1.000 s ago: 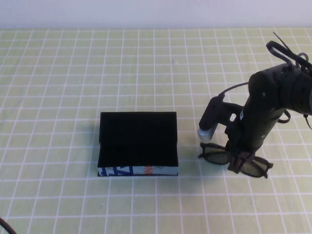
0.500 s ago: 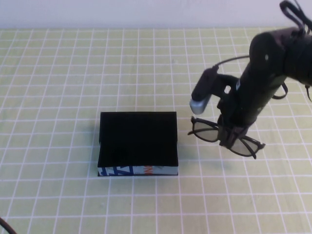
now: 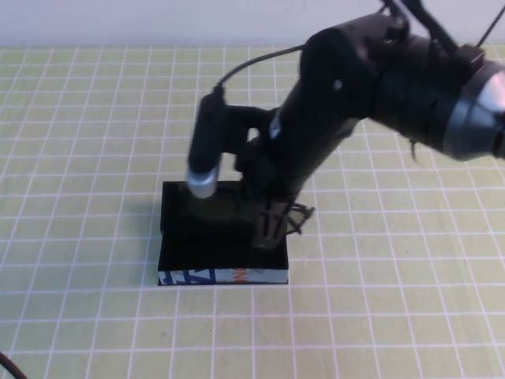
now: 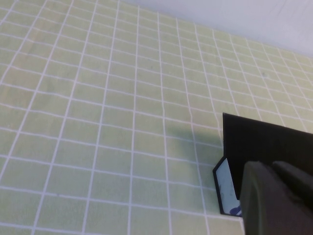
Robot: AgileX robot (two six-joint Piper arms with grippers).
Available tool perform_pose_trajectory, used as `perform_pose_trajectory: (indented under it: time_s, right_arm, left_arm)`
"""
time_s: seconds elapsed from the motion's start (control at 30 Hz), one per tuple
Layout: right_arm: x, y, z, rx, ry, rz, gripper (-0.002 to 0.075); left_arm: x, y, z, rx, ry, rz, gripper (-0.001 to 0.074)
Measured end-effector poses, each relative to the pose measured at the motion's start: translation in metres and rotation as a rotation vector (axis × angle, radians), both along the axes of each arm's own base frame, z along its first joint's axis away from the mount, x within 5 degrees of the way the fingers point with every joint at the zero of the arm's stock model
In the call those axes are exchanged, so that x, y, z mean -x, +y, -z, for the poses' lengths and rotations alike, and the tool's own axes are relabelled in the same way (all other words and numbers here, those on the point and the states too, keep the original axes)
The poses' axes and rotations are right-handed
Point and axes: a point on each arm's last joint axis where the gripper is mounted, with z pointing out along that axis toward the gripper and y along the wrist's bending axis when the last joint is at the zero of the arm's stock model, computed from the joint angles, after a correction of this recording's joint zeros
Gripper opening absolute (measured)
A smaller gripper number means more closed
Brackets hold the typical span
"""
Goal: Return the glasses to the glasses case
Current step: Place the glasses in the glasses case
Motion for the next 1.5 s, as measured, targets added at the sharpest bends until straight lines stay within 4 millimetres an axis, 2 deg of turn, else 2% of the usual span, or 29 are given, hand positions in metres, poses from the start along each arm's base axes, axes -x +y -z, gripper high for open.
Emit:
perform_pose_trajectory:
  time_s: [0.13, 0.23, 0.4, 0.5, 0.7, 1.07, 1.37, 1.5]
  right_arm:
    - [0.006, 0.027, 0.007, -0.009, -0.059, -0.059, 0.0022]
    - [0.004, 0.04, 0.026, 0.03, -0.062, -0.086, 0.0022]
    - [-0.005, 0.049, 0.058, 0.092, -0.047, -0.098, 0.0022]
    - [-0.008, 0.051, 0.067, 0.099, -0.05, -0.098, 0.0022]
    - [-0.011, 0.055, 0.07, 0.078, -0.071, -0.094, 0.0029]
    - [-0.01, 0.054, 0.071, 0.096, -0.056, -0.097, 0.0106]
    - [-0.011, 0.054, 0.071, 0.103, -0.064, -0.099, 0.0109]
    - [-0.012, 0.055, 0.061, 0.056, -0.058, -0.074, 0.0085]
  left_arm:
    - [0.001, 0.0, 0.002, -0.009, 0.02, 0.005, -0.0003]
    - [0.001, 0.0, 0.002, -0.01, 0.027, 0.005, -0.0003]
    - [0.001, 0.0, 0.003, -0.01, 0.028, 0.006, -0.0003]
    - [0.001, 0.0, 0.003, -0.011, 0.029, 0.006, -0.0003]
    - [0.001, 0.0, 0.003, -0.013, 0.03, 0.007, -0.0003]
    - [0.001, 0.0, 0.003, -0.017, 0.033, 0.009, -0.0003]
    - [0.003, 0.0, 0.007, -0.025, 0.073, 0.013, -0.0003]
    - [0.002, -0.001, 0.01, -0.035, 0.121, 0.017, -0.0003]
